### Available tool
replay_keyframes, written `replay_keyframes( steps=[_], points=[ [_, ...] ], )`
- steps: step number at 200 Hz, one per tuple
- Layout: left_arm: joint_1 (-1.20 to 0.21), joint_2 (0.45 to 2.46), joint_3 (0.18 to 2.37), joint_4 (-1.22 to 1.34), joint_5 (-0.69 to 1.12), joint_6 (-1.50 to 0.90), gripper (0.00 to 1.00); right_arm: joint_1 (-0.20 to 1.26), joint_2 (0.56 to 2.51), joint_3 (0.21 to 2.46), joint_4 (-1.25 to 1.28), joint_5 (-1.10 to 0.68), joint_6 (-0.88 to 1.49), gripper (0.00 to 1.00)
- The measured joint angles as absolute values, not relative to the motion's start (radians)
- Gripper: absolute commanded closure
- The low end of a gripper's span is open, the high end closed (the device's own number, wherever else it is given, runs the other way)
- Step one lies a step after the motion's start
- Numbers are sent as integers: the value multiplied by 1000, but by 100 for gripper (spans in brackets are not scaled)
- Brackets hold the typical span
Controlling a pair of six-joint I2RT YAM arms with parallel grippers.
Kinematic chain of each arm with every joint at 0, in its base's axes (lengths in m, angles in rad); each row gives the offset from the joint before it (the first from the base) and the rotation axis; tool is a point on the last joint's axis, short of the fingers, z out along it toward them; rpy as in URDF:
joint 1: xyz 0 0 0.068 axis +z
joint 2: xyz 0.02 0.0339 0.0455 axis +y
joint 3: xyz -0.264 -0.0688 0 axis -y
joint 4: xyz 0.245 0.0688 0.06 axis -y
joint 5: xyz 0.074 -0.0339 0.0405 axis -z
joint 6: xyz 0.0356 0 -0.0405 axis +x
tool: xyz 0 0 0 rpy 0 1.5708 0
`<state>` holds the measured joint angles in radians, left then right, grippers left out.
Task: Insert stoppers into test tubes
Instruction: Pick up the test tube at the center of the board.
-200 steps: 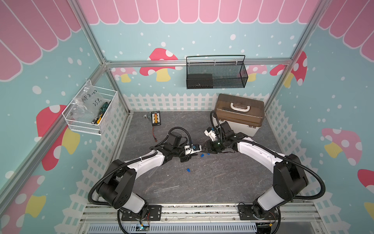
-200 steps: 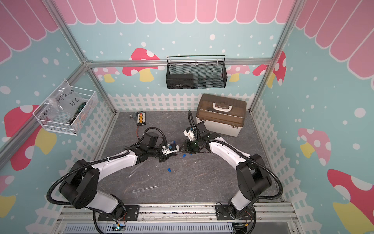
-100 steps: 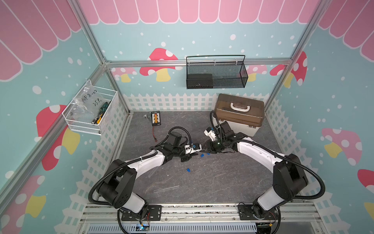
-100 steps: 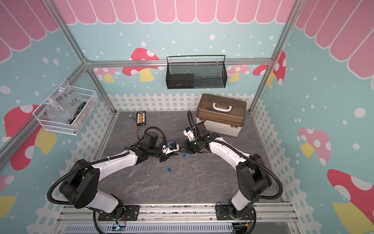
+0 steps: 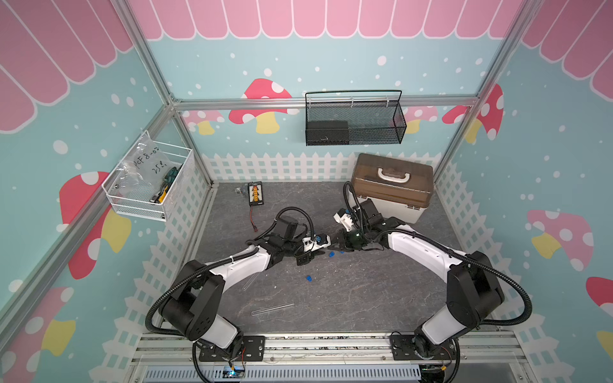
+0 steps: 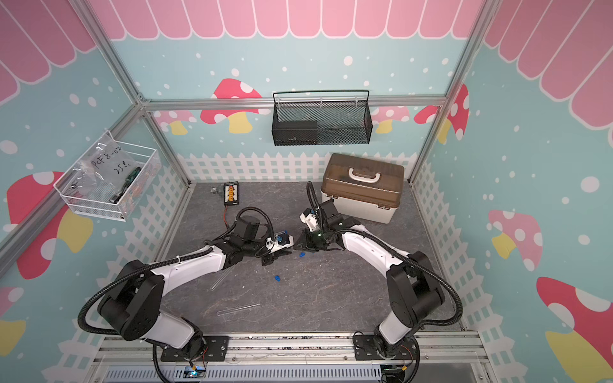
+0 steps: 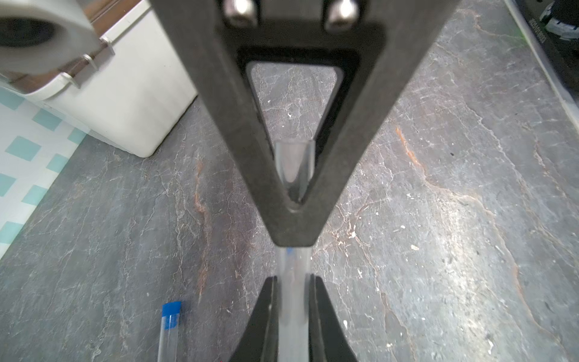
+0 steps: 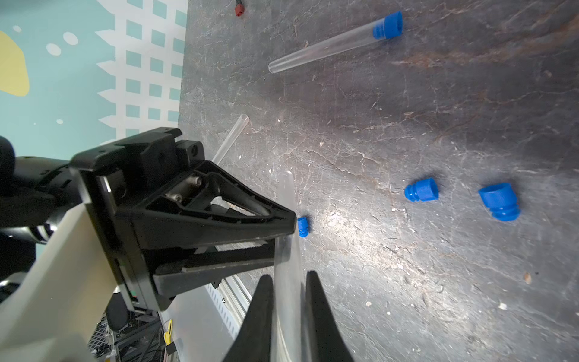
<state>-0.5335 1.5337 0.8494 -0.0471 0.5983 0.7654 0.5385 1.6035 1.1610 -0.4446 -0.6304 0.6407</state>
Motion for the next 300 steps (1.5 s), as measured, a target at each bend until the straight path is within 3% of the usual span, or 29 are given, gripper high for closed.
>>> replay_keyframes(
  steps=[59, 109, 160, 226, 240, 277, 300],
  points=[
    [-533, 1534, 849, -46, 596, 760, 68, 538, 1601, 1161, -445, -648, 644, 90],
    [-533, 1535, 849, -35, 595, 759, 67, 538, 1577, 1161, -444, -682, 654, 90],
    [-533, 1543, 849, -35, 592, 760, 72, 538, 1563, 1161, -439, -698, 666, 90],
    [-533, 1547, 849, -36, 591, 767, 86, 538, 1563, 1161, -431, -686, 669, 90],
    [-533, 1547, 849, -36, 591, 767, 90, 538, 1563, 1161, -429, -684, 671, 86],
    [-533, 1547, 849, -36, 586, 762, 98, 535, 1562, 1161, -427, -675, 674, 62],
    [-533, 1546, 849, -36, 579, 747, 100, 522, 1546, 1161, -413, -671, 677, 58]
  ],
)
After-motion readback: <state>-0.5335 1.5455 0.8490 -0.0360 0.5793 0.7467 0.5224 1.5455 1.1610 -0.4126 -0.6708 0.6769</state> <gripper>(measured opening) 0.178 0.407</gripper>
